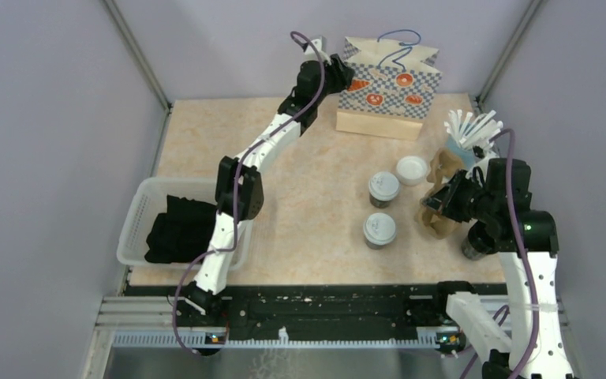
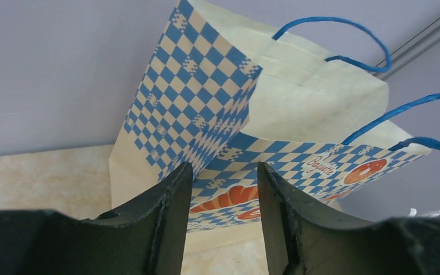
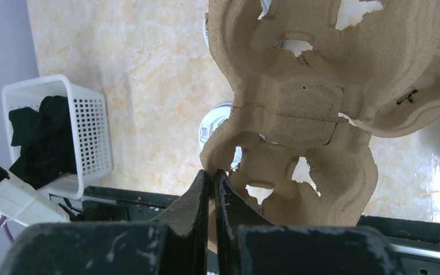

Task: Pack the takeout coffee

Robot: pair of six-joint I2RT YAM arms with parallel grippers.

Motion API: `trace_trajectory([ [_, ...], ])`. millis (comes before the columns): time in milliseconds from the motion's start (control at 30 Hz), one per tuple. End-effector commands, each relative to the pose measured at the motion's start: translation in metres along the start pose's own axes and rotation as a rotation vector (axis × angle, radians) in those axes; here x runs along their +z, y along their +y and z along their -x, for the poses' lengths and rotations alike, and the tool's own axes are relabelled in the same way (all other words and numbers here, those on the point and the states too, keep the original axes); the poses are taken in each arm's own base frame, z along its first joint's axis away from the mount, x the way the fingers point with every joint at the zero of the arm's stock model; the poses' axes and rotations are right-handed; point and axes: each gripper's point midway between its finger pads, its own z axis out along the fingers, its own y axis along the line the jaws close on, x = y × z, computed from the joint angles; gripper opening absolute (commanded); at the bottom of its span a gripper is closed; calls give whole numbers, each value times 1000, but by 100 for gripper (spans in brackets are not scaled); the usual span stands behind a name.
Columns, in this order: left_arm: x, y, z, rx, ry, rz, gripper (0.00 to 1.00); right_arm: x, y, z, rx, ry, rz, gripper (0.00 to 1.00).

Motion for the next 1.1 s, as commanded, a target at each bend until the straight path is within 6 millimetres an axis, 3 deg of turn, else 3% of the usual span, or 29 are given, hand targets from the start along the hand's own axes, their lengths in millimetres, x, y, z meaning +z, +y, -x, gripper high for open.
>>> trace_trajectory([
  [0,-10,-34,57,34,-171,-77,47,-5,5,6,-12,-31,19,0],
  [167,-18,-44,61,85,-173,-128,30,-1,7,10,-1,-38,30,0],
  [333,-26,-56,52,141,-130,-203,19,4,8,10,14,-35,40,0],
  [433,-35,-58,54,185,-130,-218,1,6,7,10,17,-30,37,0],
  [833,-79,-72,34,340,-44,-353,0,7,9,13,19,-17,35,0],
  [1067,-130,-57,39,464,-24,-270,0,7,11,11,21,3,43,0],
])
